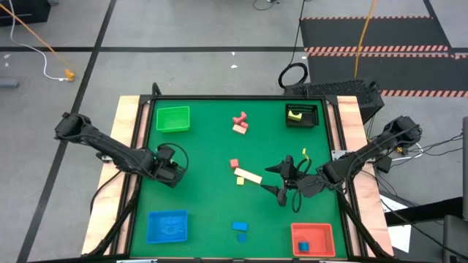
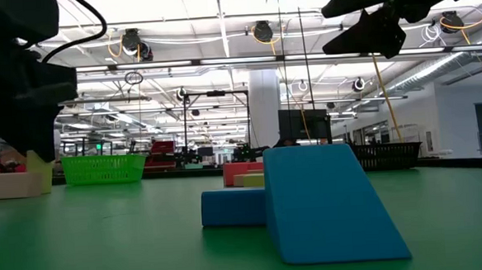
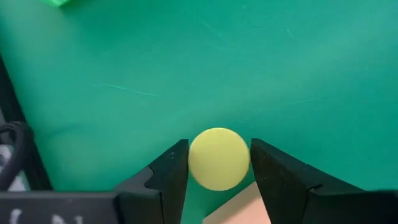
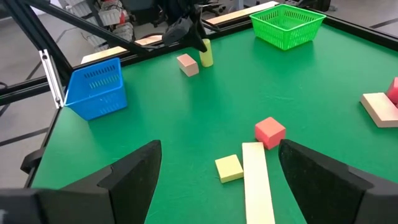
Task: Sort & place blocks by color
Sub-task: Put the left green block into the black bin
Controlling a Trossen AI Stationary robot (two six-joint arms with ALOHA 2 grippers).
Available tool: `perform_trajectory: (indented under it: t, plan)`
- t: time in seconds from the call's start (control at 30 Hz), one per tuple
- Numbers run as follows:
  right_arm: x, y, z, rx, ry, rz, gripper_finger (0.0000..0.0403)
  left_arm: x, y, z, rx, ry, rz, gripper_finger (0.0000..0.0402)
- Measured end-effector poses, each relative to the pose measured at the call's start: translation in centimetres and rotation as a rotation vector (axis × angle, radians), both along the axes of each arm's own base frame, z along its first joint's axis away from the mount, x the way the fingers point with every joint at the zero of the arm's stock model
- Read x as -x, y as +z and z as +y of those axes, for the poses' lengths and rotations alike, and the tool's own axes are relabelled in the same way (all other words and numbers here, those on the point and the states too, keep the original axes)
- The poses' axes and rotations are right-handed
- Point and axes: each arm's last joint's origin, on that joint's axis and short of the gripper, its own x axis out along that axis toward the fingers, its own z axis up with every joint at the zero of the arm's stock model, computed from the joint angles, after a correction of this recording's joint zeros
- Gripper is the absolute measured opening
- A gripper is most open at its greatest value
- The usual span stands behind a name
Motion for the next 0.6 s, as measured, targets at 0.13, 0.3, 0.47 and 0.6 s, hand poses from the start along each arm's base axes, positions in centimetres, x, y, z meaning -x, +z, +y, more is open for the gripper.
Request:
perform_trajectory:
  t: [0.13,0.3,0.47,0.6]
  plan:
    - [0.0,0.0,0.0,0.002,0.0,0.002,0.0313,0.0,0.0,0.0,0.01,0.02,-0.01,0.0129]
    - [0.0,0.0,0.0,-0.001,-0.001,0.002,0.0313,-0.1,0.3,-0.1,0.014,0.023,-0.019,0.0129]
    - [-0.3,0.1,-0.5,-0.003,-0.028,-0.007,0.0313,-1.5,2.6,-0.2,-0.101,-0.009,-0.142,0.0129]
    - [-0.7,0.2,-1.5,0.021,-0.06,-0.02,0.0313,-3.9,5.2,-0.9,-0.153,-0.081,-0.353,0.0129]
